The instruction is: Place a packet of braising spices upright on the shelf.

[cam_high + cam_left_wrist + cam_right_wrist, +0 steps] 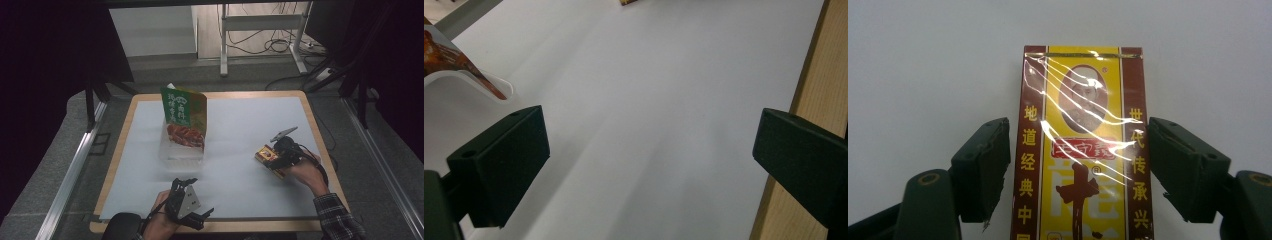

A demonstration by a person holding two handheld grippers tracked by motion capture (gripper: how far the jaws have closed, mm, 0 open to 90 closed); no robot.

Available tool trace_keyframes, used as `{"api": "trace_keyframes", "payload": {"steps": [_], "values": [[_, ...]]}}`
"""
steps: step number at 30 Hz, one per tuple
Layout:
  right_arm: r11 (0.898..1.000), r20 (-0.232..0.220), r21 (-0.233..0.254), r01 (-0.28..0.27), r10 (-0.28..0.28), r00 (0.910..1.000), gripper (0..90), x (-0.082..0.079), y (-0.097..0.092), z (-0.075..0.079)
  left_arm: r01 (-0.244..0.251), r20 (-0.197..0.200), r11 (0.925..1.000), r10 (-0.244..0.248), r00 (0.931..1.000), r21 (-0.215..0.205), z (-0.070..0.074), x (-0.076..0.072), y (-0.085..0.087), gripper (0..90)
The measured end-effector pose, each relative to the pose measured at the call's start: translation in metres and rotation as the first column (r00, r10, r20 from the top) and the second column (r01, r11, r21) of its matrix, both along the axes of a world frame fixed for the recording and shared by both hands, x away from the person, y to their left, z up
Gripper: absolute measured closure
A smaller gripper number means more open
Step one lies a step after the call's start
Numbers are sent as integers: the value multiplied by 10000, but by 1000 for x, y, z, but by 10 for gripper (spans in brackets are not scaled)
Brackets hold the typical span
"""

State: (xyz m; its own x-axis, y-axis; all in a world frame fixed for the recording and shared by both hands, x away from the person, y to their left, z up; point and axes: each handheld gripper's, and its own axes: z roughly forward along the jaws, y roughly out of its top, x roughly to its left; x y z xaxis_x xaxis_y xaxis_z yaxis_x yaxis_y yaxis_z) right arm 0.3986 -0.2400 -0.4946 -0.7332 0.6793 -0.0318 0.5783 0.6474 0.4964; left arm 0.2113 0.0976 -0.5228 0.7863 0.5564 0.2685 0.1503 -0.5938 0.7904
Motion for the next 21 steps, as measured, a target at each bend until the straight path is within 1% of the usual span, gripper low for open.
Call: {"api": "trace_keyframes", "payload": {"steps": [5, 11, 13, 15, 18, 20, 21], "values": [[9994, -144, -332, -59, 55, 9999, 257, 5, 2, 2, 4, -10, 10000, -3, 10000, 42, -1, 0, -1, 13], [9958, -549, -887, -209, 161, 9984, 258, 13, 11, 5, -10, -13, 10000, 10, 10000, 48, -1, 1, -1, 13], [9948, -699, -980, -259, 191, 9974, 259, 16, 15, 5, 0, -10, 10000, 0, 10000, 60, -1, 0, -1, 14], [9924, -795, -1189, -310, 216, 9966, 259, 19, 19, 5, 7, -12, 10000, -7, 10000, 65, -1, 0, -1, 14], [9874, -1140, -1541, -363, 187, 9933, 259, 24, 25, 3, 45, -7, 9999, -45, 10000, 108, -1, 0, -1, 13], [9861, -1203, -1628, -340, 143, 9926, 259, 26, 26, 3, 47, -12, 9999, -47, 10000, 115, -1, 0, -1, 13], [9847, -1355, -1712, -319, 86, 9907, 259, 28, 29, 3, 51, -6, 9999, -51, 10000, 109, -1, 0, -1, 14]]}}
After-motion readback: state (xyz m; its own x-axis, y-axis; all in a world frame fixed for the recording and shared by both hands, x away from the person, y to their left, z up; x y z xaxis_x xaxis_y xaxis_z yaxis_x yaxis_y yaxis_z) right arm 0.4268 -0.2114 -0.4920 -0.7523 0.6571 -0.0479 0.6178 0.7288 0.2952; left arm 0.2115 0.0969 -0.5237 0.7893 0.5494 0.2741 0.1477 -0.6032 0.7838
